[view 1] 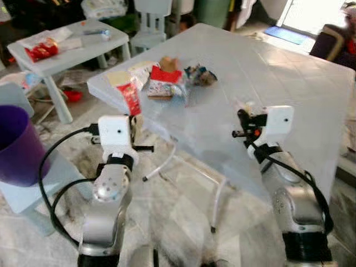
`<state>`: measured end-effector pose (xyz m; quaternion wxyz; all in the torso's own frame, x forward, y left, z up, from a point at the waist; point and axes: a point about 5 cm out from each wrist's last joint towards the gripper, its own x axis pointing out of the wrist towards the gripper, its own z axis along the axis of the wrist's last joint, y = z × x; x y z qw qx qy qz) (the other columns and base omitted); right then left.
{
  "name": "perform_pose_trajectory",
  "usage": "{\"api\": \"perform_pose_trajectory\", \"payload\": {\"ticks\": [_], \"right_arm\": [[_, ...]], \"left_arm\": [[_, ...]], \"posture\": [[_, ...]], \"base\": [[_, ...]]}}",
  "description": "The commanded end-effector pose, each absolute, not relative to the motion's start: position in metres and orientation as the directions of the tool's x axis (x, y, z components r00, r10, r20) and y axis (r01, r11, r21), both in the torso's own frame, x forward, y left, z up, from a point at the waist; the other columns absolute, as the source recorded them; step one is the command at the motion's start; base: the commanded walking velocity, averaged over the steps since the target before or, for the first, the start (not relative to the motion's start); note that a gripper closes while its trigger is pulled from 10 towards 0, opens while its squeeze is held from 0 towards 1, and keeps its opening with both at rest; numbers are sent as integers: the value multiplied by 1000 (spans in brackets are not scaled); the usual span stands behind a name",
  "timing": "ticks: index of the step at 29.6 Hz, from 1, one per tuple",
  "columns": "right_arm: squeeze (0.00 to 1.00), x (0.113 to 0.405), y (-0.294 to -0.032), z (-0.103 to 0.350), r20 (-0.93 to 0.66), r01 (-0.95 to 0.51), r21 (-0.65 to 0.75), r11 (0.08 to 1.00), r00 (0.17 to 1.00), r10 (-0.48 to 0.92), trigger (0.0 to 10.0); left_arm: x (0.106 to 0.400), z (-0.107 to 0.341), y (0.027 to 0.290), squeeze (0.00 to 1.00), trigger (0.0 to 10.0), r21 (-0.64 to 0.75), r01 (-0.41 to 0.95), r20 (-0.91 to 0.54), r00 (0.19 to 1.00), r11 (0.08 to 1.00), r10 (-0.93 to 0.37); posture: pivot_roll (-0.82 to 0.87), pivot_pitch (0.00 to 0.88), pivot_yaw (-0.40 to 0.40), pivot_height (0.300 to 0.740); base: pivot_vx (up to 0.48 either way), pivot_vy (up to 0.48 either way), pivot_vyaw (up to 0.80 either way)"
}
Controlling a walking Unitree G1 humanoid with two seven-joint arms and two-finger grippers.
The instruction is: Picking trash to rubbish bin
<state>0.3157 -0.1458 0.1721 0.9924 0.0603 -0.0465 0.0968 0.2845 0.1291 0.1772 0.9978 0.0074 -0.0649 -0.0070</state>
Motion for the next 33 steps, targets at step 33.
{"api": "perform_pose_trajectory", "payload": {"ticks": [33], "right_arm": [[0, 314, -147, 179, 132, -209, 80, 975, 971, 198, 0]], "left_arm": [[288, 181, 130, 0, 784, 2, -3, 148, 989, 1000, 2]], "posture": [[77, 119, -67, 740]], "base": [[-41, 0, 436]]}}
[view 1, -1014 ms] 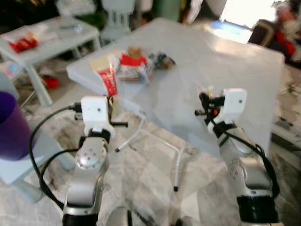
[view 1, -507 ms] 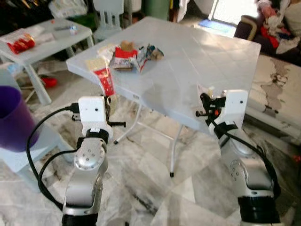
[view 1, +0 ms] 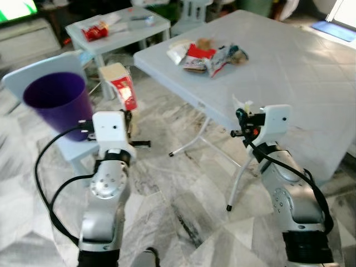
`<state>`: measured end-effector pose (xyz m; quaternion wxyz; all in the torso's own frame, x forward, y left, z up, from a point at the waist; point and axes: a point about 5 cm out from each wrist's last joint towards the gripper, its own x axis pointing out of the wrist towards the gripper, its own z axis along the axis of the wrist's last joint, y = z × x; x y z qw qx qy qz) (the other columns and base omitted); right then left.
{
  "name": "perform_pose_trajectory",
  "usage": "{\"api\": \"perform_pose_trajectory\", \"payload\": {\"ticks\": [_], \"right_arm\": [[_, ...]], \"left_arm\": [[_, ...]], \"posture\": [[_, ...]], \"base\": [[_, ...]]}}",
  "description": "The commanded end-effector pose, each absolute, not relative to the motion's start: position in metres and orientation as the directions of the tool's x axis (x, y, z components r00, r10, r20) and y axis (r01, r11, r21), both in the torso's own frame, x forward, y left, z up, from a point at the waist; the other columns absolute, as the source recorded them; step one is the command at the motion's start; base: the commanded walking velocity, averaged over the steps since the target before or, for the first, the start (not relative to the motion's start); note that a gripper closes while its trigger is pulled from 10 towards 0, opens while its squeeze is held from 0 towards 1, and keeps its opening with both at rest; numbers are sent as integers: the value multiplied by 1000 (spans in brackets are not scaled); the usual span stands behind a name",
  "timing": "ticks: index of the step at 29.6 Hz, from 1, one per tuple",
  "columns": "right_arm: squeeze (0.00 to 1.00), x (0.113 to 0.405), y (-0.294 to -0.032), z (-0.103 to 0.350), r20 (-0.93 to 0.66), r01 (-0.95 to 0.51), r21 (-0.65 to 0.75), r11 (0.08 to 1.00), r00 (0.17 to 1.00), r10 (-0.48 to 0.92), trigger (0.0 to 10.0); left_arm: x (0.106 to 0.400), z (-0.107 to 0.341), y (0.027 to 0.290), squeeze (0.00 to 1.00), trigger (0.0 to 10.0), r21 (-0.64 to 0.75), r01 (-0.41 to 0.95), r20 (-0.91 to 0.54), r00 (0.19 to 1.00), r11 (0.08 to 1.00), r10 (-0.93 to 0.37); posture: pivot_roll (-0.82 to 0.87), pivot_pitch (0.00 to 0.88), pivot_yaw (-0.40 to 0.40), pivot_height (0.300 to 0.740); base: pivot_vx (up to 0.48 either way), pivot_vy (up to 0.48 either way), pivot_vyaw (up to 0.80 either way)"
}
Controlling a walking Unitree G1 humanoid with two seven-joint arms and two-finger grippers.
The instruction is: Picking trash to rubbish bin
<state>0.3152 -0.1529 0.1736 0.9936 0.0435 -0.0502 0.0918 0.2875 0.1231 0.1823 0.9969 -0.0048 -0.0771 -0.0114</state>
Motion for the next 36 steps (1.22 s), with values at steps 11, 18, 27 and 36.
{"api": "perform_pose_trajectory", "payload": {"ticks": [11, 18, 27, 36], "right_arm": [[0, 315, -141, 182, 144, -239, 83, 967, 963, 226, 0], [0, 315, -139, 183, 148, -248, 91, 964, 961, 233, 0], [0, 314, -133, 185, 158, -275, 105, 956, 953, 257, 0], [0, 314, -133, 186, 168, -287, 124, 950, 950, 265, 0]], "left_arm": [[289, 180, 130, 0, 824, -16, -4, 136, 991, 1000, 6], [290, 178, 129, 0, 392, -40, 4, 127, 992, 999, 1], [290, 175, 130, 0, 0, -76, 6, 112, 994, 997, 3], [288, 174, 128, 0, 0, -103, 35, 112, 993, 994, -23]], "posture": [[76, 128, -71, 740], [71, 131, -70, 740], [69, 137, -70, 740], [67, 133, -76, 740]], "base": [[0, 0, 800], [0, 0, 800], [0, 0, 710], [90, 0, 0]]}}
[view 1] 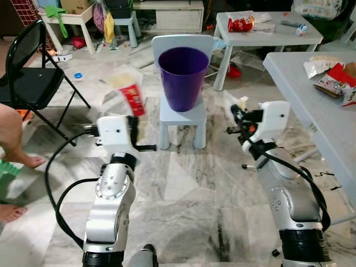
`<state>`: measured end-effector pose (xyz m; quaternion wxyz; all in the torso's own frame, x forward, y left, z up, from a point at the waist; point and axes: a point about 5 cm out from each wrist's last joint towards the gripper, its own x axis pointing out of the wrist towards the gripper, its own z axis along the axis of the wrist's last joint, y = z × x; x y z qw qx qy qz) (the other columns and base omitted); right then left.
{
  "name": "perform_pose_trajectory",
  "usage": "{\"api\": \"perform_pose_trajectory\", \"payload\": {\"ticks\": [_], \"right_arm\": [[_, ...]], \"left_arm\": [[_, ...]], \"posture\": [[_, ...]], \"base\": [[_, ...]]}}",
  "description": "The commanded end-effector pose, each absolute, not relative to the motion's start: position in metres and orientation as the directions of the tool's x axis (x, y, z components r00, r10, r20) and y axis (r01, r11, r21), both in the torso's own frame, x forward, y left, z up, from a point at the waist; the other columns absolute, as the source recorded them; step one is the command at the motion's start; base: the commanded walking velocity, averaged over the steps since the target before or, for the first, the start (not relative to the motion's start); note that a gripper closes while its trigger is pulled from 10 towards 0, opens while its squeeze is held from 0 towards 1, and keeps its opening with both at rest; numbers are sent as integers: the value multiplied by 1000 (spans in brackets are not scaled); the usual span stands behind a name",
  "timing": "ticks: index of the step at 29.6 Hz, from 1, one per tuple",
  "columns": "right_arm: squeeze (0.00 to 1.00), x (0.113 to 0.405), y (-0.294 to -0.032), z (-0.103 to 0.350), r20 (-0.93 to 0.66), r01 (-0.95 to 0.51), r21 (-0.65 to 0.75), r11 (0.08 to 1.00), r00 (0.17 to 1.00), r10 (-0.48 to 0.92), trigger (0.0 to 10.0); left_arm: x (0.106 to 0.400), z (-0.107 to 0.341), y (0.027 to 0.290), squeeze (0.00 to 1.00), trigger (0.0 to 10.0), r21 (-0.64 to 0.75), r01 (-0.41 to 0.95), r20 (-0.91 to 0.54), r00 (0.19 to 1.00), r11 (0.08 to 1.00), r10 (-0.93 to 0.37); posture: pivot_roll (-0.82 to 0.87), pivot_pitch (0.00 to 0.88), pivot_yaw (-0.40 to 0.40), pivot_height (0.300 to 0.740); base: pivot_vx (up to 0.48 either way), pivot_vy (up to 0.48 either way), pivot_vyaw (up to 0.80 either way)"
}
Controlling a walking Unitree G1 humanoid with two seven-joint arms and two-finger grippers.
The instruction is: Picking trash to rubbish bin
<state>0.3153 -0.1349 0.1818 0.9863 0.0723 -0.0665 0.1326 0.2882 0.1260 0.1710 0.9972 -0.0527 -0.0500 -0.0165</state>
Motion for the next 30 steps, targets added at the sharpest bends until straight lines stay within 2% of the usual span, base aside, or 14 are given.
{"api": "perform_pose_trajectory", "payload": {"ticks": [1, 12, 30], "right_arm": [[0, 314, -133, 187, 169, -288, 123, 950, 949, 266, 0], [0, 314, -132, 187, 171, -299, 120, 947, 945, 277, 0], [0, 313, -131, 187, 171, -305, 124, 944, 944, 283, 0]], "left_arm": [[289, 174, 129, 0, 0, -104, 36, 113, 993, 994, -24], [289, 173, 128, 0, 0, -116, 45, 113, 993, 992, -32], [288, 172, 128, 0, 0, -123, 48, 104, 994, 991, -35]], "posture": [[67, 133, -76, 740], [66, 130, -79, 740], [66, 136, -79, 740]], "base": [[270, 0, 0], [279, 0, 0], [418, 0, 0]]}}
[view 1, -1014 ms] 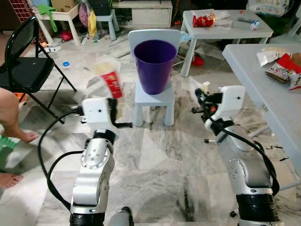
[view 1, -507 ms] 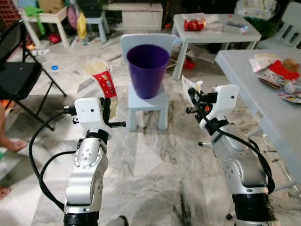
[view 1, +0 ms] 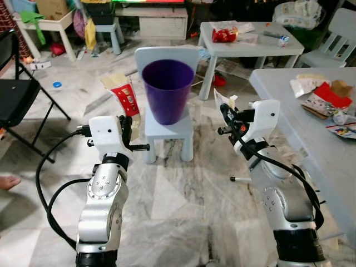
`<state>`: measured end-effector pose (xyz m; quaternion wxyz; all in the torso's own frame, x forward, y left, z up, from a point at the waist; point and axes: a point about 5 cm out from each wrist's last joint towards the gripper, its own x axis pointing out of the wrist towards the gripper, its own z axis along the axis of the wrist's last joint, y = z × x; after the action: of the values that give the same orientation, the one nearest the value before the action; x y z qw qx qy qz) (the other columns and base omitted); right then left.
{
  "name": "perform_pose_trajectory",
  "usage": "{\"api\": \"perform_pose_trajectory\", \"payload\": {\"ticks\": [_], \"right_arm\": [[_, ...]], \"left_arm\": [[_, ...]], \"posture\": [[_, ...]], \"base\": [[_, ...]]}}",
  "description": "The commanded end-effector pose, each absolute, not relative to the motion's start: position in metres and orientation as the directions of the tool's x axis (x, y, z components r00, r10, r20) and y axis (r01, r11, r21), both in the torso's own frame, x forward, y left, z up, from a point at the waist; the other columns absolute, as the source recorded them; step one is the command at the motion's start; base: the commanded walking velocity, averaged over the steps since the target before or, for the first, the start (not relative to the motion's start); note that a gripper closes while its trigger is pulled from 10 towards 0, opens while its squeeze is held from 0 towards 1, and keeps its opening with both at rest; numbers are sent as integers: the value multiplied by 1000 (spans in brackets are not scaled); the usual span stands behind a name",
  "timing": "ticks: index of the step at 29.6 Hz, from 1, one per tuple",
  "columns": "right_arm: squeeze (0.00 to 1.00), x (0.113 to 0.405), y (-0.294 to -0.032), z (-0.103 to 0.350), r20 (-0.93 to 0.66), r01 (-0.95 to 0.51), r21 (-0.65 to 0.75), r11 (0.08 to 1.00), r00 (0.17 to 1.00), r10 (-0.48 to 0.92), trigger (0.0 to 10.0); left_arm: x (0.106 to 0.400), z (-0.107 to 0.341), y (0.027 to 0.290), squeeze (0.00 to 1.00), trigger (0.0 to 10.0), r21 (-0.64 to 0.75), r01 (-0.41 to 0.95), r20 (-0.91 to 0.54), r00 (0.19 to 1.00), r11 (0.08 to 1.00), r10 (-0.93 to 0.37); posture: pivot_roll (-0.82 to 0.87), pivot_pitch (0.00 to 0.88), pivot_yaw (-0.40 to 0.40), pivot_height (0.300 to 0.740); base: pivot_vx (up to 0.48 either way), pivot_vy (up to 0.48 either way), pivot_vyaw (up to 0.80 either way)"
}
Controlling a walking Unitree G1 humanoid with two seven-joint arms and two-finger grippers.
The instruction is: Picking trash to rubbish bin
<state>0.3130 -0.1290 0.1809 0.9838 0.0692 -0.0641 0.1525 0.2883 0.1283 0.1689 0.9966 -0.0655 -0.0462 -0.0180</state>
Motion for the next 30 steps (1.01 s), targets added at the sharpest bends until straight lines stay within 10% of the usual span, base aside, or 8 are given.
{"api": "perform_pose_trajectory", "payload": {"ticks": [1, 30], "right_arm": [[0, 313, -130, 187, 171, -306, 124, 944, 944, 283, 0], [0, 313, -127, 187, 171, -326, 112, 939, 937, 305, 0]], "left_arm": [[289, 172, 128, 0, 0, -124, 48, 104, 994, 991, -36], [289, 171, 126, 0, 0, -129, 56, 100, 994, 990, -43]], "posture": [[66, 135, -79, 740], [67, 136, -82, 740]], "base": [[424, 0, 0], [424, 0, 33]]}}
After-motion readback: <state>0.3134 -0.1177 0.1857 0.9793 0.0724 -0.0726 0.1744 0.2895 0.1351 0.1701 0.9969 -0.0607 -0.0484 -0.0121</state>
